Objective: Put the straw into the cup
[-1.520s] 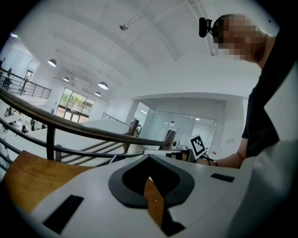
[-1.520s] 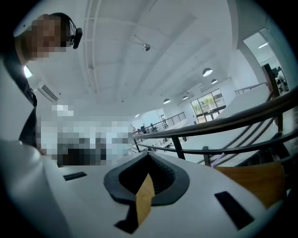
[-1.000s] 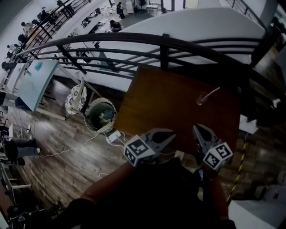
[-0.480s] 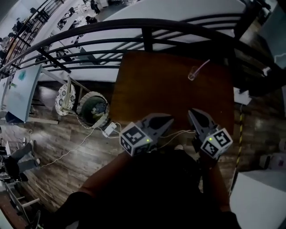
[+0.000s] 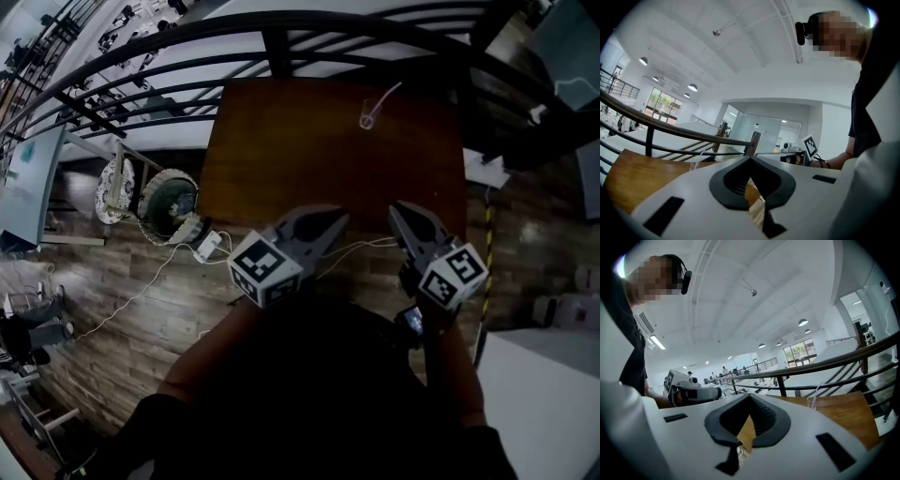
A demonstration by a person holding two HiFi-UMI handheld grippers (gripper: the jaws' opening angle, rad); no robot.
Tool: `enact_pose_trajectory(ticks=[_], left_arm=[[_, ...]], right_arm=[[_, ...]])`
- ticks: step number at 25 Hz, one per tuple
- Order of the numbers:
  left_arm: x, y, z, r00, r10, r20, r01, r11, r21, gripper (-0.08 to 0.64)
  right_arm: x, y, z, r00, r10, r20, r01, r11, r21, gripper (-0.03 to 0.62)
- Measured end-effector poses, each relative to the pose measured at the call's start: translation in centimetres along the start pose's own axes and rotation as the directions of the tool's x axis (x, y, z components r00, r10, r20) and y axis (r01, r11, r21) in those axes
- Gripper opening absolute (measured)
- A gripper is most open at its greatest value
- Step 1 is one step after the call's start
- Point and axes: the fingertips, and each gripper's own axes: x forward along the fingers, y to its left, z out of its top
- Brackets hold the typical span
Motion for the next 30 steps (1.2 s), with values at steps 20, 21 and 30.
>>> enact_pose_trajectory(ticks=[20,21,30], left_arm=[[2.2,-17.7,-6.8,0.992,0.128,-0.007,-0.128,0.991,-0.025,0.011],[2.2,-18.3,-7.3,0.991,0.131,-0.012,-0.132,0.991,-0.029,0.011],[1.6,-19.6,-7.4,0.99,0.139,-0.008,-0.139,0.99,-0.011,0.011]], right_arm=[[-18.1,1.6,-6.0,0.994,0.105,-0.028,-0.104,0.994,0.031,0.011],[-18.5,1.7,-6.4,0.993,0.111,-0.031,-0.11,0.993,0.033,0.011],[-19.8,2.3,-7.6,0.993,0.116,-0.029,-0.114,0.993,0.041,0.011]])
